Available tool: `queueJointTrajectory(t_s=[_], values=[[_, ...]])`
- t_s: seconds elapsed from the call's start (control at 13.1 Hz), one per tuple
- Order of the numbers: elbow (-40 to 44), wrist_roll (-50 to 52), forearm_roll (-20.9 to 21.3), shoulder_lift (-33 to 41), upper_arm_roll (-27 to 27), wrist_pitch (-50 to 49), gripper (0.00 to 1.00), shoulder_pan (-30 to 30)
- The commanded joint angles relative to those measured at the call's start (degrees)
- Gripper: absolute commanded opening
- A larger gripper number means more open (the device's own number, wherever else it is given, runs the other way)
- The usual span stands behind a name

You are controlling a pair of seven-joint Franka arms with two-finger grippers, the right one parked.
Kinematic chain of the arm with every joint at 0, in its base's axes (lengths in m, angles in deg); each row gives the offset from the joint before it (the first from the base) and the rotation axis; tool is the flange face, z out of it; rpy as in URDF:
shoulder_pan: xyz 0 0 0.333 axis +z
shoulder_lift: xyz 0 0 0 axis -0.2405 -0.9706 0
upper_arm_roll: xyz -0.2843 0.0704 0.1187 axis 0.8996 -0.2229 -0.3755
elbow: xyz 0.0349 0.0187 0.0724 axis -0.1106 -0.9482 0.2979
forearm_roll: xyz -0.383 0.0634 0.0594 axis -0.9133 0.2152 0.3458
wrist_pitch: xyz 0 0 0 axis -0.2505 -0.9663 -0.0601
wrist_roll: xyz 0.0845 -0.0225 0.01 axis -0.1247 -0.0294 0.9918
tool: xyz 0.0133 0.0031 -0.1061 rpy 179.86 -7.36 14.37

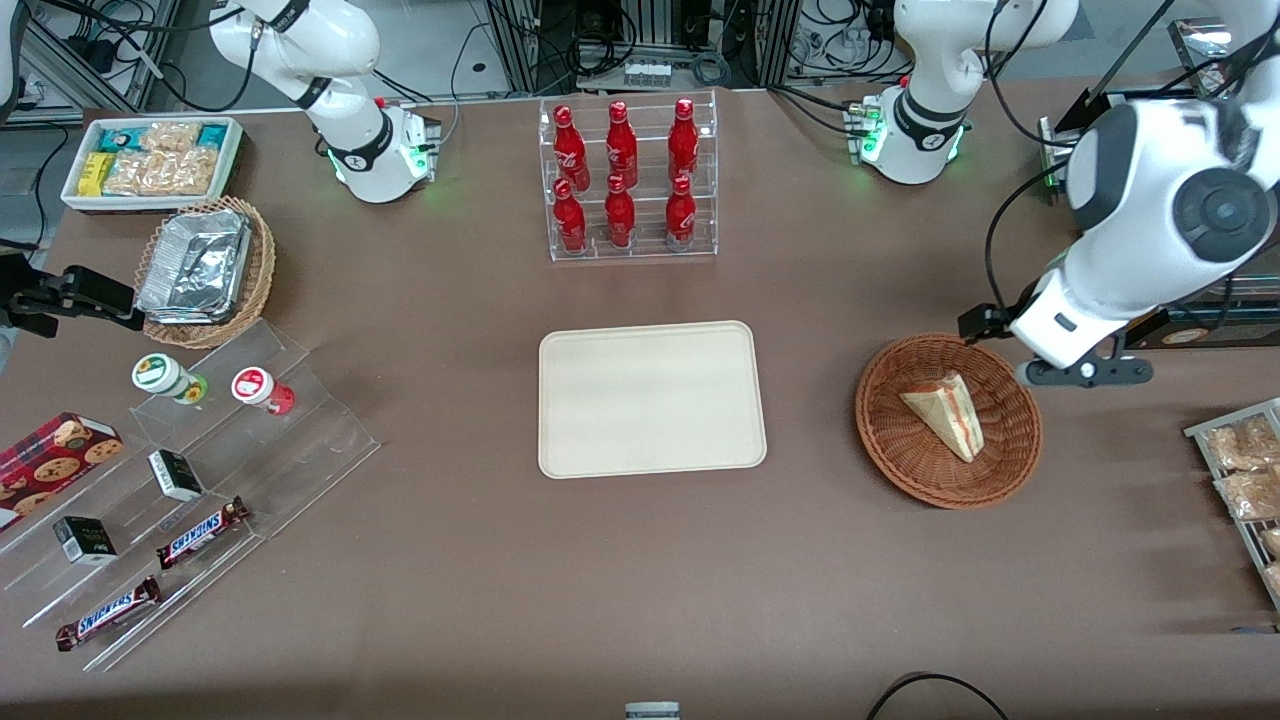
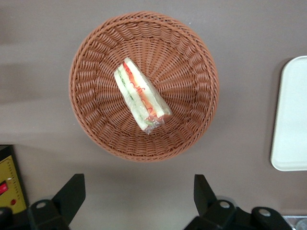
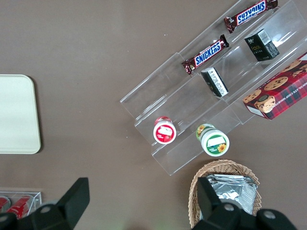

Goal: Place sandwich from basket to tray
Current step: 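Move the left gripper over the wrapped sandwich in the wicker basket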

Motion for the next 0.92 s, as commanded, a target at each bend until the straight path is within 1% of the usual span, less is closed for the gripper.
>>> queueJointTrajectory(t_s=[0.0,0.23,0.46,0.61,0.84], values=[[-2.52,2.61,0.54,-2.36,-0.31,4.76,1.0,-0.22],[-2.61,7.0,0.63,-4.74,-0.31,6.53,1.0,-0.23],[-4.36,13.68,0.55,-4.48,-0.31,9.08,1.0,-0.14],[-5.42,20.17,0.2,-4.4,-0.31,10.74,1.0,-0.05],[-8.49,31.16,0.19,-4.04,-0.31,16.71,1.0,0.73]])
